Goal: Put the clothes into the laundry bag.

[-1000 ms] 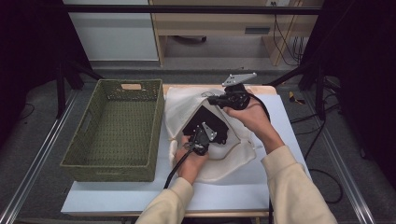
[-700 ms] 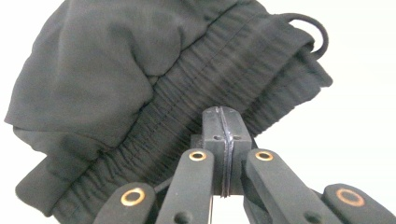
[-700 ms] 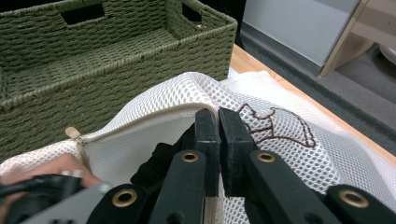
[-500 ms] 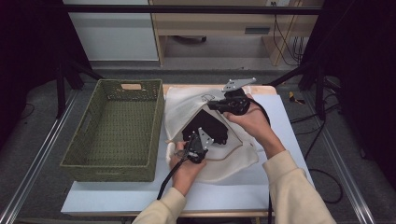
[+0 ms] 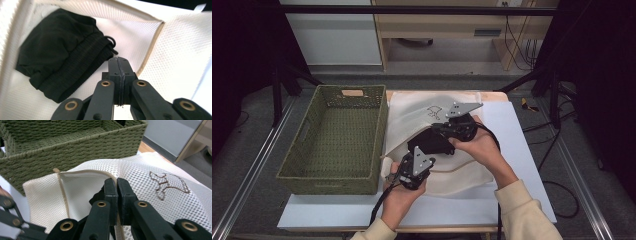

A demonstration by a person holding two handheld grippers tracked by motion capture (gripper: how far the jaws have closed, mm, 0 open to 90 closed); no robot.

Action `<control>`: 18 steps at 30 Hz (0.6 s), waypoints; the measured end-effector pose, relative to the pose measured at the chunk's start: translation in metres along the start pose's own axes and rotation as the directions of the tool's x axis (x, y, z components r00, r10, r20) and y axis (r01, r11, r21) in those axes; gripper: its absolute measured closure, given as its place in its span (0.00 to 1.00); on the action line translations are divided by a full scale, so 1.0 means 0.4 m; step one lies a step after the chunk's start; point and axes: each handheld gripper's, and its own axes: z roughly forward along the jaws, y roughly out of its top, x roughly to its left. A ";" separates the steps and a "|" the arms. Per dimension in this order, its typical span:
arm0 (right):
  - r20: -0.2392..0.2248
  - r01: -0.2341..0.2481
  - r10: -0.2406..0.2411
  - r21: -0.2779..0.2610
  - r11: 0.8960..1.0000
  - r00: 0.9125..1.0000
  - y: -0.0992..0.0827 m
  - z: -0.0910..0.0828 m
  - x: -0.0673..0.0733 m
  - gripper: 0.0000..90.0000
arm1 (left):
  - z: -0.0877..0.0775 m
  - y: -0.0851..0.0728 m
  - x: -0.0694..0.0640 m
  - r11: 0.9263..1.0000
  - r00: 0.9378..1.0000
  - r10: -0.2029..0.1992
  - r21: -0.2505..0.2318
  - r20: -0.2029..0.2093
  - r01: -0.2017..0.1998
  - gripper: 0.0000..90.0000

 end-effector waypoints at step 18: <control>0.005 0.011 -0.011 0.029 1.000 1.000 -0.086 0.012 0.052 0.97 | -0.133 0.011 0.099 0.990 0.992 -0.122 -0.080 -0.043 0.119 1.00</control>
